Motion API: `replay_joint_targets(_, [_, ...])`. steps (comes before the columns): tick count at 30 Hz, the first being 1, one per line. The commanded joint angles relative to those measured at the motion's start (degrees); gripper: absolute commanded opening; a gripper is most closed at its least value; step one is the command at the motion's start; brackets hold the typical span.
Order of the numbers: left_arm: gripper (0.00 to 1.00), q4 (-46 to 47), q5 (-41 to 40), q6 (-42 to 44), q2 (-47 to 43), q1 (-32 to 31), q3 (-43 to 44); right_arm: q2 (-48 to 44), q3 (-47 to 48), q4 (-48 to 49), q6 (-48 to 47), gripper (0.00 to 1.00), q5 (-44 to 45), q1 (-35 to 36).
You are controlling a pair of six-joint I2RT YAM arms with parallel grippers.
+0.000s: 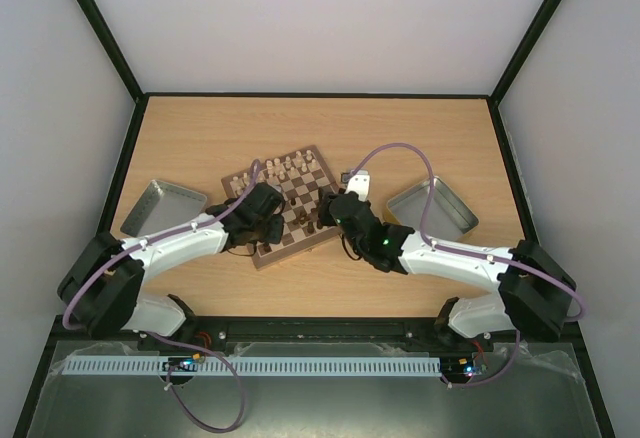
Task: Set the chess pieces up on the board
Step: Place the chess piece on the chessboard.
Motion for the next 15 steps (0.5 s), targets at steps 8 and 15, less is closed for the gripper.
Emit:
replay_joint_targets(8, [0.19, -0.6, -1.1, 0.4, 1.09, -0.32, 0.36, 0.99, -0.01, -1.51, 1.41, 0.5, -0.23, -0.53])
replay_joint_targets(15, [0.19, -1.77, -1.28, 0.31, 1.33, -0.32, 0.95, 1.04, 0.16, -1.65, 1.49, 0.5, -0.8, -0.67])
